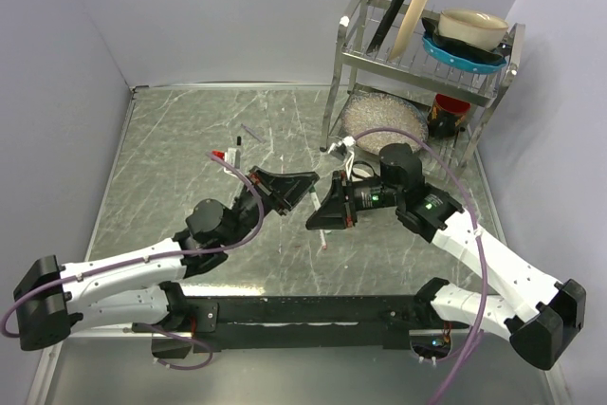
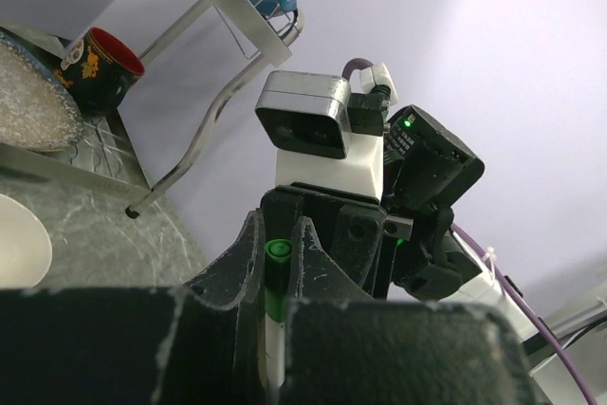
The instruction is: Insert the pens into the pen caps
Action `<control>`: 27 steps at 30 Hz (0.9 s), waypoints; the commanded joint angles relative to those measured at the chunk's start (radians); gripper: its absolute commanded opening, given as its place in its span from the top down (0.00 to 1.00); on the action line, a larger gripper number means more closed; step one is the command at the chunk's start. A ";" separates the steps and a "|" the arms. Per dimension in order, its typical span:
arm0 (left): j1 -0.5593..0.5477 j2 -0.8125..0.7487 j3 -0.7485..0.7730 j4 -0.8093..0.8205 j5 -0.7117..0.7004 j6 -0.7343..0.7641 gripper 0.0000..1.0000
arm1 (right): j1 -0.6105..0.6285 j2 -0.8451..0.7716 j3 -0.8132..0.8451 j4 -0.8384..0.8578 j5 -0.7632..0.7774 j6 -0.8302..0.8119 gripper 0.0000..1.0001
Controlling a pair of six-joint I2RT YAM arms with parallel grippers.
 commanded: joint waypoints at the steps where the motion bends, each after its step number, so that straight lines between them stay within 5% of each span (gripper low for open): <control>1: -0.218 0.121 -0.075 -0.408 0.589 -0.009 0.99 | -0.083 0.026 0.178 0.397 0.411 -0.014 1.00; 8: -0.240 0.139 -0.109 -0.250 0.703 -0.070 0.99 | -0.136 0.026 0.127 0.547 0.292 0.059 1.00; 17: -0.264 0.035 -0.063 -0.378 0.718 -0.083 0.99 | -0.156 -0.005 0.102 0.539 0.258 -0.031 1.00; 27: -0.284 0.108 0.007 -0.455 0.729 -0.081 0.99 | -0.155 -0.016 0.126 0.453 0.296 -0.139 1.00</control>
